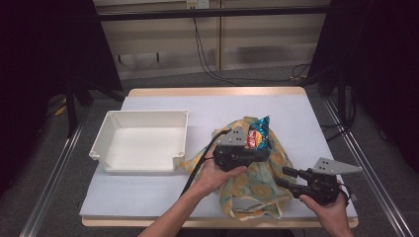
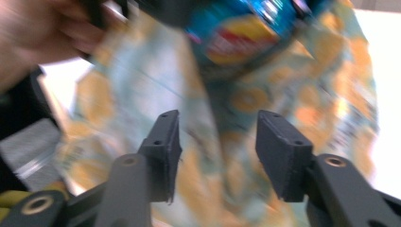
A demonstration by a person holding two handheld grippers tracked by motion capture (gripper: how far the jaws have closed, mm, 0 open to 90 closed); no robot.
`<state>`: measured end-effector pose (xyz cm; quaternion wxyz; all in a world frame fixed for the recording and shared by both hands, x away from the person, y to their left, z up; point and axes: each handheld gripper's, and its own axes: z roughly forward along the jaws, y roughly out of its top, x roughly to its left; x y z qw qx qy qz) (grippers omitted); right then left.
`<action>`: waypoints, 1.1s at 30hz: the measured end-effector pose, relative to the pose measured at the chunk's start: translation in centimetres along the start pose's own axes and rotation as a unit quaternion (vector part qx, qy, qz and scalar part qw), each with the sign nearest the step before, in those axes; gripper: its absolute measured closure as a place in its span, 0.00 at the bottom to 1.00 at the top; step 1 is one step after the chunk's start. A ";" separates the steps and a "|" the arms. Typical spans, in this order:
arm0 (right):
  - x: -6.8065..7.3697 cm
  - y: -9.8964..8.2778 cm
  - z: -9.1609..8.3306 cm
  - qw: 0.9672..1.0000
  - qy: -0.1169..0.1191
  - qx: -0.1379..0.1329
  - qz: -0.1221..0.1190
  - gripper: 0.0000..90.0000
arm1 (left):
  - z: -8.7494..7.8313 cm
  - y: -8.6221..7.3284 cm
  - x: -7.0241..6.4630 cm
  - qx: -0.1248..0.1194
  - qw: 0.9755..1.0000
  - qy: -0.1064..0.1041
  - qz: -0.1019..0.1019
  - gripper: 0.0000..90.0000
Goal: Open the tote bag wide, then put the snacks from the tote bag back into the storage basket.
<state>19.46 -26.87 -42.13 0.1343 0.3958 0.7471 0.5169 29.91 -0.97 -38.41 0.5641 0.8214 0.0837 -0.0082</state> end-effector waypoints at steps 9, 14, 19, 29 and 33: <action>2.0 1.1 3.4 0.997 0.069 0.011 -0.025 0.86 | 0.2 0.3 0.0 0.004 1.000 0.011 -0.001 0.99; 2.4 0.2 4.9 0.996 0.077 0.025 -0.029 1.00 | -0.1 0.7 0.2 -0.010 1.000 0.015 -0.005 0.99; 3.0 -1.0 6.2 0.994 0.078 0.065 -0.042 1.00 | -0.9 1.7 0.2 -0.035 0.999 0.008 -0.007 1.00; 1.9 -1.1 4.9 0.997 0.060 0.040 -0.032 0.59 | -2.5 3.1 1.0 -0.045 0.999 0.016 0.004 1.00; 1.7 -1.0 3.6 0.998 0.047 0.026 -0.027 0.47 | -3.2 3.8 1.5 -0.051 0.998 0.024 0.003 1.00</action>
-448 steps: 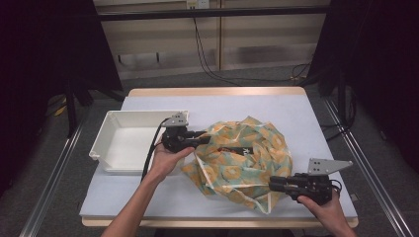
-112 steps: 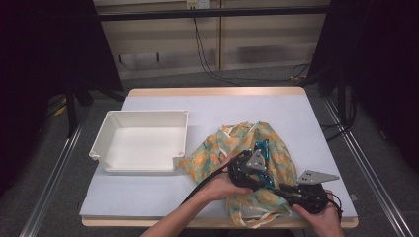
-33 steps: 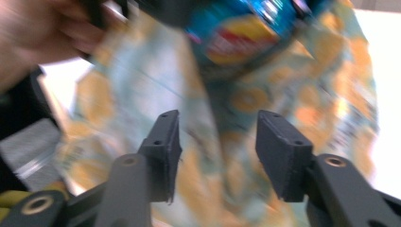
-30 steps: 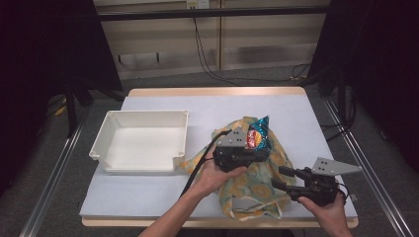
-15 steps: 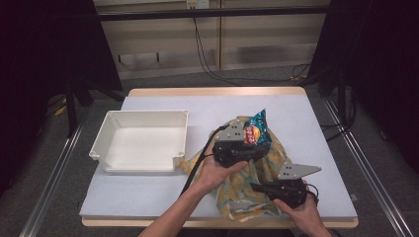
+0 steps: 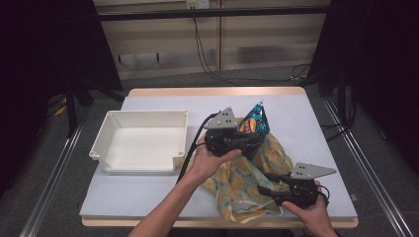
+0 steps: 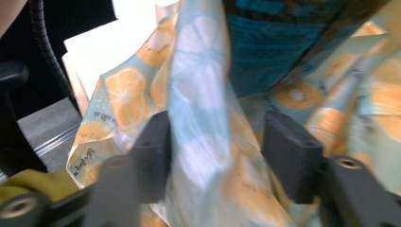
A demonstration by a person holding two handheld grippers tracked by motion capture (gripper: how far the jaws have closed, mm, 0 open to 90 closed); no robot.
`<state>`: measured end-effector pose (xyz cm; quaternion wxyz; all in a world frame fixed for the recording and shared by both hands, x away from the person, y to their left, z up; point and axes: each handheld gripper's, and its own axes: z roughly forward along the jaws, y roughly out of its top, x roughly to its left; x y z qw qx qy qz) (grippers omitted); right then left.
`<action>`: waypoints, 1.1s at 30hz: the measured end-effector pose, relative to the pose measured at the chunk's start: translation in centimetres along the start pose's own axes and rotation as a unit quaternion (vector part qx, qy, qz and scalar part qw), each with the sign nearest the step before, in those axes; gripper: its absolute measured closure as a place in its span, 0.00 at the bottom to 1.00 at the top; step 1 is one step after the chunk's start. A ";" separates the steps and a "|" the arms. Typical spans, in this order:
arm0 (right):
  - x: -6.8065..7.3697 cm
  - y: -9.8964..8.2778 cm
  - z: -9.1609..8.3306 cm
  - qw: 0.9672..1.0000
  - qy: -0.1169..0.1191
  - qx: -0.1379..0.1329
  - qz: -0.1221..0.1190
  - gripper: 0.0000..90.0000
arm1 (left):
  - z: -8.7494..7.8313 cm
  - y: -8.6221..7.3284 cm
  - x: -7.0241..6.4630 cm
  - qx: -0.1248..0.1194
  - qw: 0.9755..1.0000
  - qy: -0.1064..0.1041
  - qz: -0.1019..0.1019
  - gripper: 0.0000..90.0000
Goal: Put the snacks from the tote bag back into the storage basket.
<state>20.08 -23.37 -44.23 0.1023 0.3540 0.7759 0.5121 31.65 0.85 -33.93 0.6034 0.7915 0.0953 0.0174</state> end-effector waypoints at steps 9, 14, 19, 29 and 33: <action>-0.3 -0.7 -1.4 1.000 -0.017 -0.005 0.012 0.37 | -1.1 1.7 1.3 -0.015 1.000 0.014 -0.007 1.00; -0.6 -0.6 -1.7 1.000 -0.023 -0.013 0.017 0.35 | -1.5 2.4 2.4 -0.022 0.999 0.011 -0.020 1.00; -0.9 -0.4 -1.7 0.999 -0.025 -0.023 0.018 0.35 | -1.8 3.8 3.1 -0.036 0.999 0.002 -0.025 1.00; -1.3 -0.7 -2.2 0.999 -0.024 -0.036 0.019 0.32 | -2.3 6.7 3.5 -0.062 0.998 -0.005 -0.016 1.00; -1.5 -0.7 -2.4 0.999 -0.024 -0.043 0.018 0.32 | -2.9 7.7 3.7 -0.073 0.997 -0.007 -0.016 1.00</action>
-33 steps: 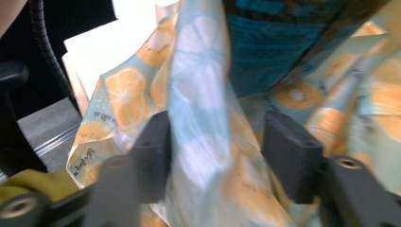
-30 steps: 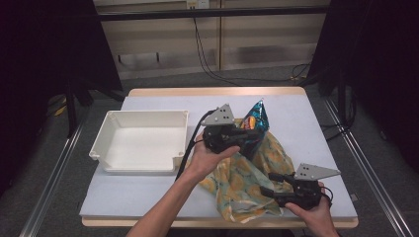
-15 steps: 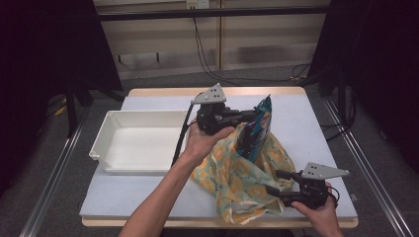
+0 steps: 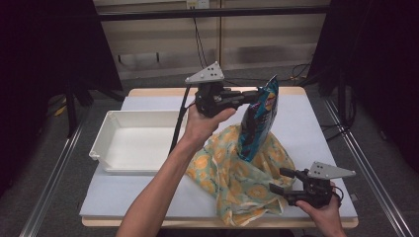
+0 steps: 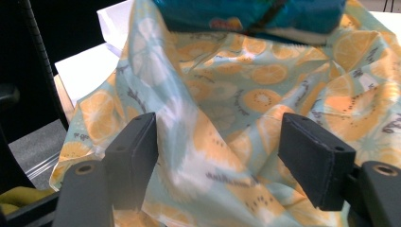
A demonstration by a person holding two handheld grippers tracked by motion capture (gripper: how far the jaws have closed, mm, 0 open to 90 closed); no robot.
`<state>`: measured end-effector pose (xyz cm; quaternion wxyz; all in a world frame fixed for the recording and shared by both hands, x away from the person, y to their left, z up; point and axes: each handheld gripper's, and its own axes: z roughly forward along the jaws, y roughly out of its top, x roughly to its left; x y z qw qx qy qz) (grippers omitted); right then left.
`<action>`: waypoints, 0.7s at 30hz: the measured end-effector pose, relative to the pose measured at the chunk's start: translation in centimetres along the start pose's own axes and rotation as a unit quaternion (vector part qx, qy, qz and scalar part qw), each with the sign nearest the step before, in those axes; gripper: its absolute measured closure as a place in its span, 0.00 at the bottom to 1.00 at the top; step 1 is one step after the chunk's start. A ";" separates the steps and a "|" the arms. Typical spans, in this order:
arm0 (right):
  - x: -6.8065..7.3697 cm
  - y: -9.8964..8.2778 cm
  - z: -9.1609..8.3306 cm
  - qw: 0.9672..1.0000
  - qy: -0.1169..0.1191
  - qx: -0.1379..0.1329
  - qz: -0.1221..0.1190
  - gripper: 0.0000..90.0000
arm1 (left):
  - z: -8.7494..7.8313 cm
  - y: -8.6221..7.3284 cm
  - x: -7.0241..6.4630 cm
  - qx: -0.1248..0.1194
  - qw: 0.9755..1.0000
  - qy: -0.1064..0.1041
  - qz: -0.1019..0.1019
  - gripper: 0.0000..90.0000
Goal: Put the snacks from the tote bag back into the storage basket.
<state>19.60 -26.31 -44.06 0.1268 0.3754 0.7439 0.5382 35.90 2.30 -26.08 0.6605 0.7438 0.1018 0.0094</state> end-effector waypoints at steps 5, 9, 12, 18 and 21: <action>-0.4 0.2 -0.4 1.000 -0.006 -0.013 0.005 0.31 | -0.9 1.4 0.3 -0.017 1.000 0.000 0.003 1.00; -0.4 0.1 -0.3 1.000 -0.006 -0.011 0.005 0.31 | -1.7 2.4 0.6 -0.028 1.000 0.003 0.001 1.00; -0.4 0.1 -0.2 1.000 -0.006 -0.010 0.005 0.31 | -2.4 3.1 0.6 -0.034 0.999 0.007 0.005 1.00; -0.3 0.0 -0.4 1.000 -0.008 -0.012 0.003 0.30 | -3.6 3.5 0.5 -0.043 0.999 0.008 0.008 1.00; -0.2 0.0 -0.6 1.000 -0.012 -0.012 0.004 0.30 | -4.4 3.3 0.6 -0.038 0.999 0.011 0.006 1.00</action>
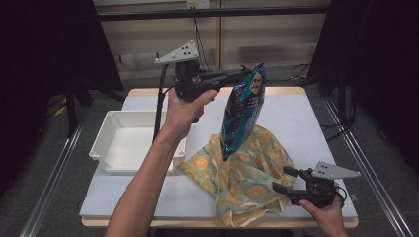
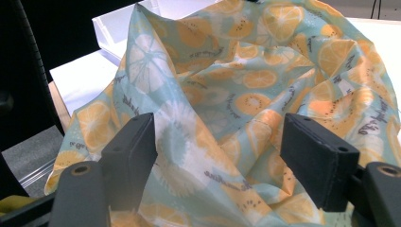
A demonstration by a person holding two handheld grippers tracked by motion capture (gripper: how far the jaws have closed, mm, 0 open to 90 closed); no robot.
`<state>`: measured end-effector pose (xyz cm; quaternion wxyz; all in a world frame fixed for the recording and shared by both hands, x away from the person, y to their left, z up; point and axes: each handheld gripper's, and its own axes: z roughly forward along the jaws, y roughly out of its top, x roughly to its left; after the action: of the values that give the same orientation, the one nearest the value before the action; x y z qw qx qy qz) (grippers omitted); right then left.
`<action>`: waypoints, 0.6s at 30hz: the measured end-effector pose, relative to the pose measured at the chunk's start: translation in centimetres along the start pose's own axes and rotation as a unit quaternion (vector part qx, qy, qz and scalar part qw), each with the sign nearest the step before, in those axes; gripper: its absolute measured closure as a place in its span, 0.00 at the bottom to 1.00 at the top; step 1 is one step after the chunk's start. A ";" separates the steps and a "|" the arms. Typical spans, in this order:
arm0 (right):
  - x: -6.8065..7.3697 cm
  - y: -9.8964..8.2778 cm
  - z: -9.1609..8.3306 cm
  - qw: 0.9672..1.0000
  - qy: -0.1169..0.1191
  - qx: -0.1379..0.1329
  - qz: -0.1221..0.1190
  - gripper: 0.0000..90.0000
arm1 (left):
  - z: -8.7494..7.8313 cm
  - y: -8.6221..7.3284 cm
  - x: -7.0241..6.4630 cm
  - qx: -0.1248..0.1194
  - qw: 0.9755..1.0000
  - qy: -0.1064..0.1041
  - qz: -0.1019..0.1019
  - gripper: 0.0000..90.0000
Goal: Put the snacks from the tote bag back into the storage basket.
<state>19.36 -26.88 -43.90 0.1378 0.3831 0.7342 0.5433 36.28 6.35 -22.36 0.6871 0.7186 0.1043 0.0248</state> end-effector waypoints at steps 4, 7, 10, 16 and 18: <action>0.3 0.1 0.0 1.000 -0.002 -0.001 -0.002 0.30 | -1.6 -0.1 0.1 0.002 1.000 0.009 -0.003 1.00; 0.3 0.2 0.0 1.000 -0.004 -0.003 -0.002 0.30 | -2.7 -0.1 0.0 0.011 1.000 0.017 0.003 1.00; 0.3 0.2 0.1 1.000 -0.004 -0.004 0.000 0.30 | -3.9 -0.2 0.1 0.010 1.000 0.028 -0.002 1.00; 0.3 0.1 0.1 1.000 -0.005 -0.004 0.000 0.30 | -6.0 -0.6 0.6 0.006 0.999 0.041 -0.003 1.00; 0.4 0.1 0.1 1.000 -0.003 -0.005 -0.001 0.30 | -6.6 -0.8 0.8 0.009 0.999 0.049 -0.004 1.00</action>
<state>19.24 -26.52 -43.77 0.1430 0.3833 0.7315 0.5455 35.80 13.00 -22.85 0.6748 0.7223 0.1410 0.0559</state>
